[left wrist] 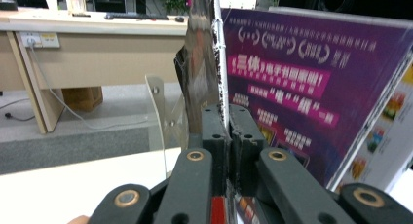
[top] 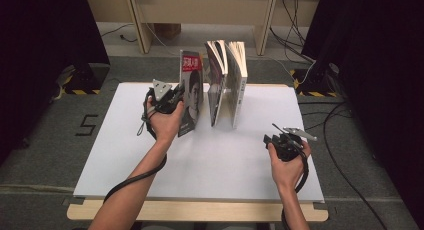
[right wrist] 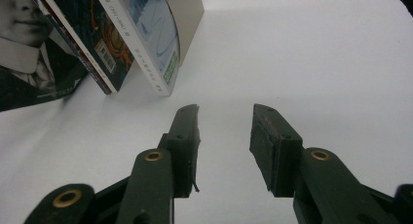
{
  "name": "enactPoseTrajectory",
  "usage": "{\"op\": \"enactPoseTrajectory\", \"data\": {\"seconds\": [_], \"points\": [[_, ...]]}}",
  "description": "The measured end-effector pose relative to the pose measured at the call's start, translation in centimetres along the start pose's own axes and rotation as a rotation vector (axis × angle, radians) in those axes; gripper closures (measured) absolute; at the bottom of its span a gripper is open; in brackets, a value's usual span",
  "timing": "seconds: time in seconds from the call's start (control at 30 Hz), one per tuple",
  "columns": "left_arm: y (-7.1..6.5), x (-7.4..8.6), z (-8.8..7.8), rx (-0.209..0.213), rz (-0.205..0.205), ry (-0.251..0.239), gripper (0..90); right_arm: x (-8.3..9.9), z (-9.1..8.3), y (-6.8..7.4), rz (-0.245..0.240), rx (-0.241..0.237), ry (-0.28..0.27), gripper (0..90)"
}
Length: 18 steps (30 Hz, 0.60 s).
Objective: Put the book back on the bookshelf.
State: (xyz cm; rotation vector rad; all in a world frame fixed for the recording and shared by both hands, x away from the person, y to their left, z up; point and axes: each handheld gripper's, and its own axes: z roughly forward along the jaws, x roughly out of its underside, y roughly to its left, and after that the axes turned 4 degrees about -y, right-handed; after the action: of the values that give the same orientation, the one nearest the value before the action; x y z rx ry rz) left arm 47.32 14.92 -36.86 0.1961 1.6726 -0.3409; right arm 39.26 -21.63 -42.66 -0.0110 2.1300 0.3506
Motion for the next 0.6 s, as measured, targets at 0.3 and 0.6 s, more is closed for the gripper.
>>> {"op": "enactPoseTrajectory", "data": {"seconds": [0.3,0.6], "points": [[0.4,1.5,-0.8,0.018,-0.002,0.054,82.5,0.0,0.1,0.0,-0.002,-0.003,0.005,63.0],[0.6,1.5,0.0,0.035,-0.041,0.108,78.3,0.1,0.3,0.0,-0.006,-0.007,0.017,62.8]]}}
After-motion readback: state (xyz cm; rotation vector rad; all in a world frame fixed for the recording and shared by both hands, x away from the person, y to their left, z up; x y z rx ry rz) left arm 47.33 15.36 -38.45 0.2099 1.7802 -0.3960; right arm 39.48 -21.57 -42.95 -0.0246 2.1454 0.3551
